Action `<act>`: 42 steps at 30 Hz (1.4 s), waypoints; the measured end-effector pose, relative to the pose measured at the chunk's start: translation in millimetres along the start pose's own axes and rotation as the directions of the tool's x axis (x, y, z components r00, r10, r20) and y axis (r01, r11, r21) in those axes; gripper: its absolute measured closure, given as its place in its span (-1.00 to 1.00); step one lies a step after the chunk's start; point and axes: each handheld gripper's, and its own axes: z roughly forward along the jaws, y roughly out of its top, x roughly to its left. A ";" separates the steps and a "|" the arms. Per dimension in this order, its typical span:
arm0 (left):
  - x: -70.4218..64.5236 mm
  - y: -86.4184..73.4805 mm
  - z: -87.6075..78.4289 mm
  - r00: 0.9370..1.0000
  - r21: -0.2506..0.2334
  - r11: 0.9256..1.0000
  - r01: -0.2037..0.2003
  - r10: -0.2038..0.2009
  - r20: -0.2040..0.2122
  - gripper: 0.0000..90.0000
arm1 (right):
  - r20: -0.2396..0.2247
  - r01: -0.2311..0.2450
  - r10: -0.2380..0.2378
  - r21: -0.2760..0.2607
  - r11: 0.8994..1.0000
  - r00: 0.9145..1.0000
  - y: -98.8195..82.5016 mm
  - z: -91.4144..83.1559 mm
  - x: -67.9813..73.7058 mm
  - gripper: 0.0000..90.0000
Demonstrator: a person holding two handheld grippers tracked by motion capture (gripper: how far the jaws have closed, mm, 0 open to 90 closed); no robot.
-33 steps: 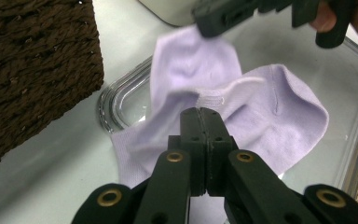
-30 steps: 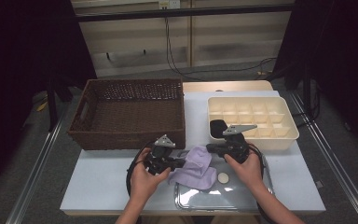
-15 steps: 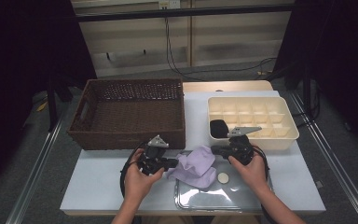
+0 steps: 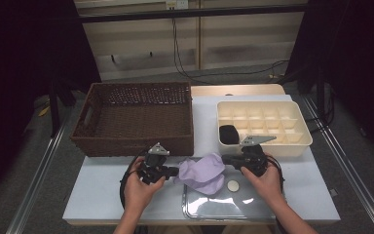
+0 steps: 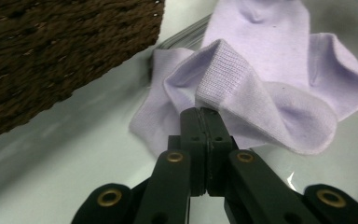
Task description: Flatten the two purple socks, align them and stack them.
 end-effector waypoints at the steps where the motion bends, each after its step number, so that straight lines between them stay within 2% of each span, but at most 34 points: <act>1: 1.2 -0.7 0.1 1.000 0.001 1.000 -0.001 0.001 -0.006 1.00 | 0.001 -0.001 0.001 0.001 1.000 1.000 -0.6 -1.0 1.0 0.97; 5: 4.4 -3.9 2.4 1.000 0.006 1.000 0.017 -0.017 -0.006 1.00 | 0.004 0.001 -0.001 0.000 1.000 1.000 -3.4 -4.3 2.0 0.97; 6: 4.8 -4.3 3.0 1.000 0.020 1.000 0.010 -0.010 -0.006 1.00 | 0.006 -0.002 0.002 0.002 1.000 1.000 -4.5 -5.2 2.3 0.97; 10: 4.4 -4.4 5.5 1.000 0.015 1.000 0.019 -0.019 0.001 1.00 | 0.004 -0.005 0.005 0.012 1.000 1.000 -8.8 -5.9 3.8 0.96; 11: 4.0 -3.4 5.6 1.000 0.009 1.000 0.028 -0.028 0.013 0.99 | 0.005 0.001 -0.001 0.020 1.000 1.000 -11.3 -6.6 4.8 0.95; 15: 2.9 -2.0 5.4 0.999 -0.024 0.999 0.040 -0.040 0.025 0.72 | 0.009 0.001 -0.002 0.024 1.000 1.000 -14.1 -7.8 5.4 0.93; 18: 3.4 -1.3 4.2 0.998 -0.035 0.998 0.047 -0.046 0.032 0.60 | 0.014 0.005 -0.005 0.032 0.999 1.000 -14.9 -7.8 5.6 0.90; 20: 4.3 -1.5 4.1 0.999 -0.052 0.997 0.049 -0.048 0.020 0.49 | 0.018 0.009 -0.010 0.030 1.000 1.000 -15.5 -7.3 5.5 0.87; 22: 5.9 -2.1 3.8 0.998 -0.058 0.997 0.055 -0.055 0.007 0.50 | 0.027 0.008 -0.008 0.014 1.000 1.000 -13.5 -8.1 5.9 0.74; 24: 8.7 -3.2 3.3 0.998 -0.062 0.997 0.056 -0.057 -0.008 0.45 | 0.029 0.009 -0.009 0.006 1.000 1.000 -12.1 -8.6 6.0 0.72; 25: 10.9 -3.7 3.4 0.998 -0.054 0.997 0.051 -0.053 -0.034 0.45 | 0.028 0.023 -0.023 -0.006 1.000 0.999 -8.6 -10.0 8.5 0.65; 28: 13.6 -4.6 4.2 0.997 -0.063 0.997 0.052 -0.055 -0.047 0.40 | 0.030 0.038 -0.038 -0.014 0.999 0.999 -5.6 -9.9 12.7 0.57; 29: 15.5 -5.6 6.7 0.997 -0.052 0.997 0.057 -0.060 -0.050 0.38 | 0.021 0.056 -0.056 -0.008 0.998 0.998 -3.8 -7.4 17.2 0.52; 30: 16.8 -6.5 8.0 0.997 -0.049 0.997 0.060 -0.063 -0.054 0.38 | 0.020 0.079 -0.079 -0.002 0.997 0.997 -3.5 -5.3 19.4 0.47; 33: 18.0 -9.1 13.8 0.997 -0.037 0.997 0.067 -0.068 -0.044 0.37 | 0.000 0.109 -0.109 0.032 0.994 0.994 -4.9 1.7 26.8 0.41; 34: 17.8 -9.6 16.1 0.997 -0.029 0.998 0.058 -0.059 -0.046 0.37 | -0.008 0.124 -0.124 0.043 0.991 0.992 -5.9 4.8 28.5 0.39; 36: 17.5 -9.7 17.9 0.997 -0.013 0.998 0.057 -0.058 -0.045 0.46 | -0.001 0.158 -0.158 0.081 0.984 0.987 -8.2 10.7 31.0 0.36; 38: 16.1 -10.1 19.4 0.997 -0.007 0.999 0.045 -0.045 -0.057 0.49 | 0.005 0.169 -0.170 0.096 0.981 0.985 -9.8 13.2 31.5 0.36; 39: 14.7 -9.6 19.6 0.998 0.003 0.999 0.038 -0.038 -0.058 0.60 | 0.012 0.187 -0.189 0.115 0.976 0.982 -13.1 18.0 30.5 0.36; 42: 13.6 -9.8 19.8 0.997 0.012 0.999 0.034 -0.033 -0.073 0.83 | 0.014 0.187 -0.190 0.108 0.976 0.982 -13.3 19.2 29.9 0.45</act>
